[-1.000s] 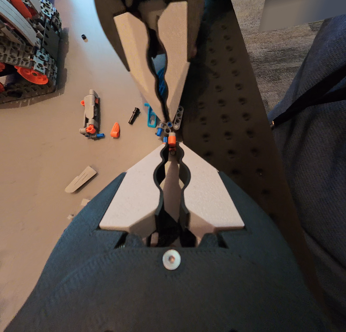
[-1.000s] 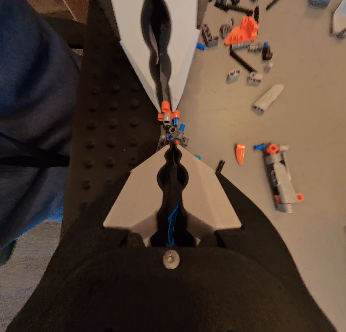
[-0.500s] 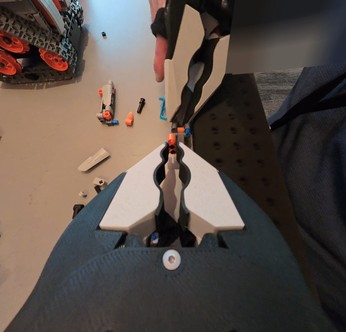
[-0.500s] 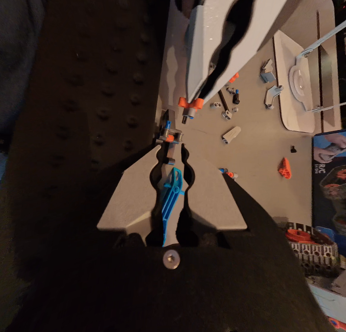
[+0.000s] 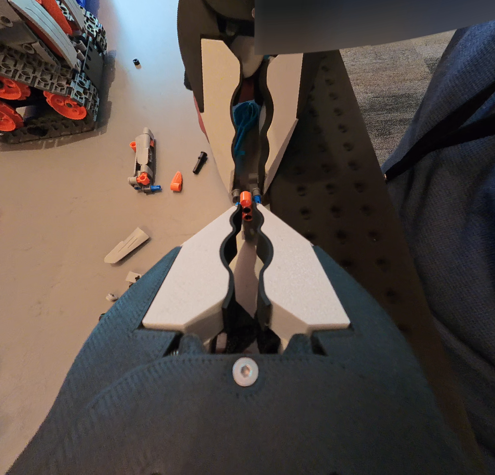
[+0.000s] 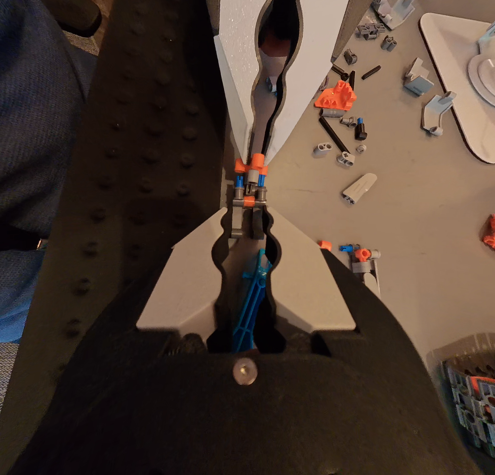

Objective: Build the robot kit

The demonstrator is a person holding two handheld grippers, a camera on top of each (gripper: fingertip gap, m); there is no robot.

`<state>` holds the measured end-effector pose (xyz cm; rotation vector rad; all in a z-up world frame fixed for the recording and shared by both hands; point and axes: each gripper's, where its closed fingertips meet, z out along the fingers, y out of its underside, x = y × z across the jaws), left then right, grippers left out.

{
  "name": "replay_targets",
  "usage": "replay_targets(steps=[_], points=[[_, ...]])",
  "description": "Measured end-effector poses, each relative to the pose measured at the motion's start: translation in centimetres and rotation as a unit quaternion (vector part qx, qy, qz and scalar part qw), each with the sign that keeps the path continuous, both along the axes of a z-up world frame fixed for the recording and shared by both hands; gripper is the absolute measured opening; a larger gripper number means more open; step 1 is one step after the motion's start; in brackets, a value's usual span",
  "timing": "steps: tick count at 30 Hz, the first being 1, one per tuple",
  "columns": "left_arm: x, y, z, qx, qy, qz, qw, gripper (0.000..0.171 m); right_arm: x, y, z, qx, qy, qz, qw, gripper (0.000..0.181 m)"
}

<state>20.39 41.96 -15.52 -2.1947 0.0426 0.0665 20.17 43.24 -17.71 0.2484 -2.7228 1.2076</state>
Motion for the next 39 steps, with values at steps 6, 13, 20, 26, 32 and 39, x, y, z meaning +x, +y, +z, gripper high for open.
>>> replay_targets(steps=[6,13,20,26,32,39], points=[[-0.22,-0.04,0.0,0.001,0.002,0.004,1.0,0.005,0.27,-0.26,-0.13,-0.002,0.006,0.009,1.0,0.009],[-0.36,0.01,-0.03,0.004,0.006,0.01,1.0,0.005,-0.2,-0.15,0.22,-0.002,0.006,0.011,1.0,0.028],[-0.53,0.11,-0.01,0.012,0.025,0.016,0.999,0.005,-0.28,-0.78,0.04,-0.01,0.0,0.02,1.0,0.024],[-0.54,0.22,0.0,0.018,0.036,0.016,0.999,0.005,-0.36,-0.75,0.02,-0.017,0.002,0.017,1.0,0.023],[-0.37,0.25,-0.08,0.028,0.035,0.007,0.999,0.005,-0.38,-0.76,0.0,-0.024,-0.007,0.017,1.0,0.023],[-0.26,0.23,-0.46,0.033,0.028,-0.002,0.999,0.005,-0.28,-0.76,-0.28,-0.023,-0.004,0.022,0.999,0.023]])
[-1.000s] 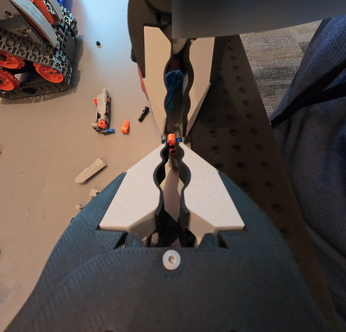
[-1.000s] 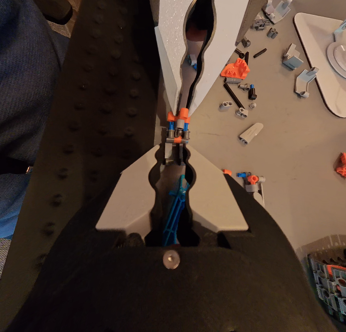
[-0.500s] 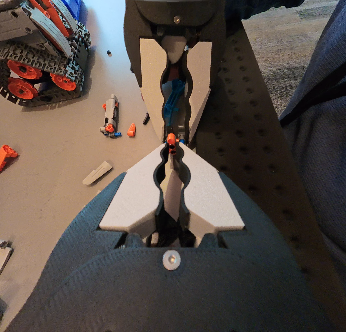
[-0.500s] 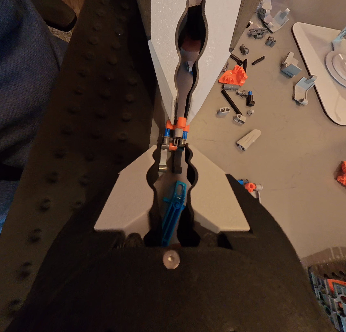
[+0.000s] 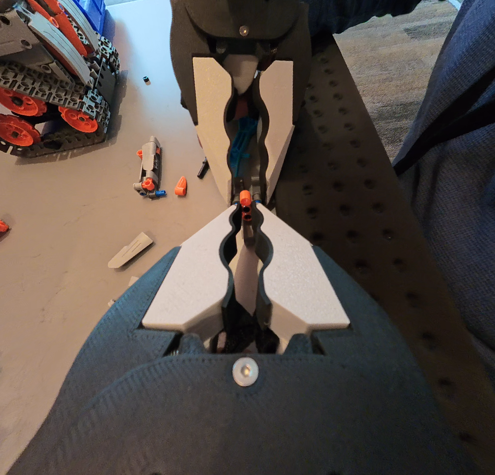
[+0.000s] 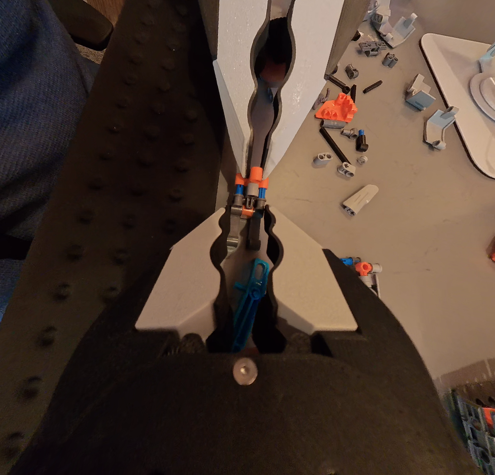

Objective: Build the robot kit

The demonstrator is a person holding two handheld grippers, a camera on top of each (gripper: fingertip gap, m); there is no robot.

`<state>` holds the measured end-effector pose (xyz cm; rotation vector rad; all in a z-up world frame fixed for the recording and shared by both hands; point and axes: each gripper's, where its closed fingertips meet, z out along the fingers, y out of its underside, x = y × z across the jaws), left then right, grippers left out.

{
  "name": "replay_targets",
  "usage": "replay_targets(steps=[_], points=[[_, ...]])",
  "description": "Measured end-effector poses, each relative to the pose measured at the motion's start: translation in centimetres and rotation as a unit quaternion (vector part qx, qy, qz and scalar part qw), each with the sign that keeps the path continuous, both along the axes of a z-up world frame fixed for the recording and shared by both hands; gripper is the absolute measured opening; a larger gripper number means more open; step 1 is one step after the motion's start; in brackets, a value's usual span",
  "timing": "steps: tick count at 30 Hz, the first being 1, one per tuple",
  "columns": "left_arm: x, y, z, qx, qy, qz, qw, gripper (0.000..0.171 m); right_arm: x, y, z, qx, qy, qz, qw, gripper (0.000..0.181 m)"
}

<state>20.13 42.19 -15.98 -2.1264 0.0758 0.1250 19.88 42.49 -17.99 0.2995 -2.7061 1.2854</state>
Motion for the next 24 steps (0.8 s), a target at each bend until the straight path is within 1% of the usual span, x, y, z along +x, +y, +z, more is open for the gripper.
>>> replay_targets(steps=[7,12,24], points=[[0.09,0.15,0.02,0.005,-0.002,-0.006,1.0,0.005,0.03,0.02,-0.11,0.0,0.005,0.003,1.0,0.022],[-0.01,-0.26,-0.42,-0.007,-0.013,-0.002,1.0,0.005,0.01,-0.02,-0.12,-0.002,0.005,0.004,1.0,0.023],[0.27,-0.04,-0.18,0.003,0.025,-0.023,0.999,0.005,0.05,-0.06,-0.13,-0.003,0.002,0.006,1.0,0.023]])
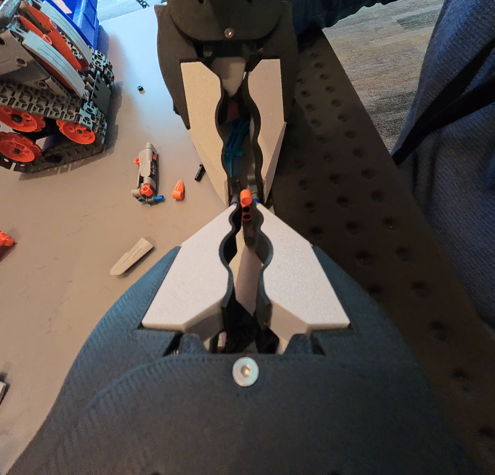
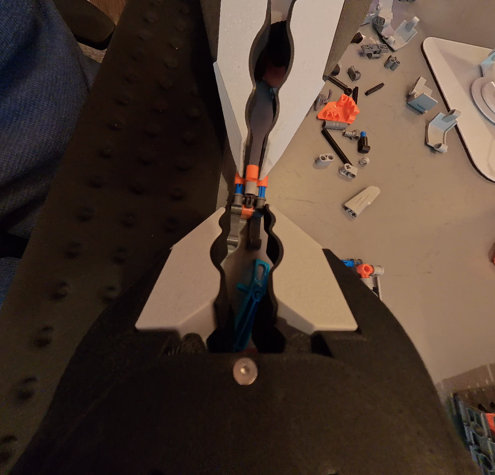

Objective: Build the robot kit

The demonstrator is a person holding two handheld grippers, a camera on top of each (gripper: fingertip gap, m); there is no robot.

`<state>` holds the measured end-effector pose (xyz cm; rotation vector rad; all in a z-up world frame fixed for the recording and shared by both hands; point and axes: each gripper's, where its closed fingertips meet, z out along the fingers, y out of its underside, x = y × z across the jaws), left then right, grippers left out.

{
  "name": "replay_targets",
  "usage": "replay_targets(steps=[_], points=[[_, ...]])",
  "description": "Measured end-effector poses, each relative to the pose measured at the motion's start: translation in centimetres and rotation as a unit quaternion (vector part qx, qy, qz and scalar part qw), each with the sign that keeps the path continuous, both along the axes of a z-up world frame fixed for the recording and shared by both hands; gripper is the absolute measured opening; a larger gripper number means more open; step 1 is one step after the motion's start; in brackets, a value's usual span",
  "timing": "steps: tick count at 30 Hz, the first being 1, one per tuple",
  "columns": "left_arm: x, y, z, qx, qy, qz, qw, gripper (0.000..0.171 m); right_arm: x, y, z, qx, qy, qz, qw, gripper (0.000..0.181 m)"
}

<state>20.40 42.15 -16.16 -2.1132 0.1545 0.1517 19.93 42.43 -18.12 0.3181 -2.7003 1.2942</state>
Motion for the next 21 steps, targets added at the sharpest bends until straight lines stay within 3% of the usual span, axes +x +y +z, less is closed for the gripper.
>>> replay_targets(steps=[15,21], points=[[-0.4,-0.2,-0.1,-0.011,0.018,0.008,1.0,0.008,0.0,0.0,-0.1,0.001,-0.011,0.003,1.0,0.023],[-0.8,-0.4,-0.5,-0.028,0.011,0.027,0.999,0.025,0.1,0.0,0.0,0.001,-0.01,0.002,1.0,0.023]])
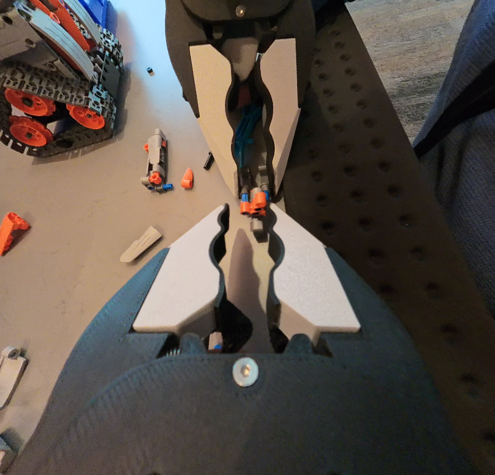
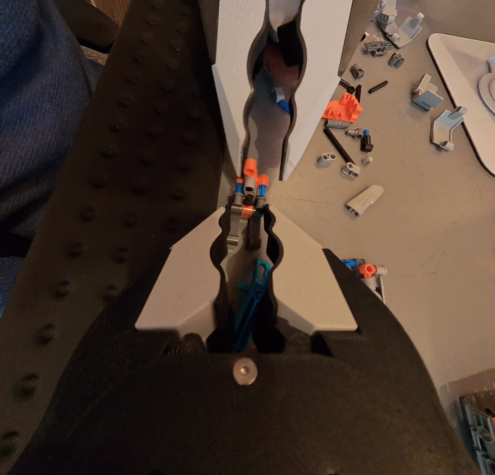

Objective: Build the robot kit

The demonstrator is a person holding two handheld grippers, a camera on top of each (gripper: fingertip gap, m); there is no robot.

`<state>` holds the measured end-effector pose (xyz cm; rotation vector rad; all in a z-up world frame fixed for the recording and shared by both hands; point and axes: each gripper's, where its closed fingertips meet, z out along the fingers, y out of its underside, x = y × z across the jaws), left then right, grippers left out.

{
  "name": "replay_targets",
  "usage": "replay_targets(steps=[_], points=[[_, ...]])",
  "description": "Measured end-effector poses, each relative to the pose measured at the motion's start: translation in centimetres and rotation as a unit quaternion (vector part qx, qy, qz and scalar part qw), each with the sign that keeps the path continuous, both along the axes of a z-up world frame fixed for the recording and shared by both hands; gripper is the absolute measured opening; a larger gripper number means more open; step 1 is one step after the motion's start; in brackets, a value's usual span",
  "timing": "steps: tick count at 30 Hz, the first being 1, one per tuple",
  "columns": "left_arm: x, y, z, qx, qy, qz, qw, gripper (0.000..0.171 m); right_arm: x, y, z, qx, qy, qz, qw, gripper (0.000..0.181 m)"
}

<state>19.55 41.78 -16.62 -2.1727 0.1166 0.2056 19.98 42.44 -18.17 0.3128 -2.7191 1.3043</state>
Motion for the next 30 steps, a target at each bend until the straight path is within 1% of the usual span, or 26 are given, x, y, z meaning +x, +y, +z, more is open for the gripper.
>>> replay_targets(steps=[2,5,8,14,18,22,24,26,30], points=[[0.08,0.09,-0.21,-0.006,-0.014,0.005,1.0,0.029,0.0,0.01,-0.01,0.0,-0.001,0.0,1.0,0.023],[0.03,0.09,-0.24,-0.015,-0.022,0.013,1.0,0.029,0.0,0.02,0.0,0.0,-0.002,0.0,1.0,0.023],[0.44,0.21,-0.22,-0.016,-0.023,0.004,1.0,0.018,-0.01,0.02,0.0,0.0,-0.002,0.0,1.0,0.023],[0.46,0.3,-0.23,-0.025,-0.027,0.001,0.999,0.018,0.0,0.02,0.01,0.0,-0.002,0.0,1.0,0.023],[0.39,0.31,-0.2,-0.03,-0.086,0.013,0.996,0.018,-0.01,0.02,0.04,0.0,0.012,0.0,1.0,0.023],[0.45,0.3,-0.17,-0.045,-0.156,0.022,0.987,0.017,-0.03,0.0,0.08,-0.001,0.021,-0.001,1.0,0.023],[0.47,0.28,-0.17,-0.059,-0.18,0.025,0.982,0.018,-0.05,-0.02,0.08,0.0,0.025,-0.001,1.0,0.023],[0.35,0.34,-0.14,-0.068,-0.189,0.031,0.979,0.017,-0.09,-0.02,0.08,0.001,0.02,-0.004,1.0,0.023],[0.08,0.68,-0.06,-0.07,-0.18,0.038,0.98,0.015,-0.13,0.03,0.05,0.004,0.022,-0.009,1.0,0.023]])
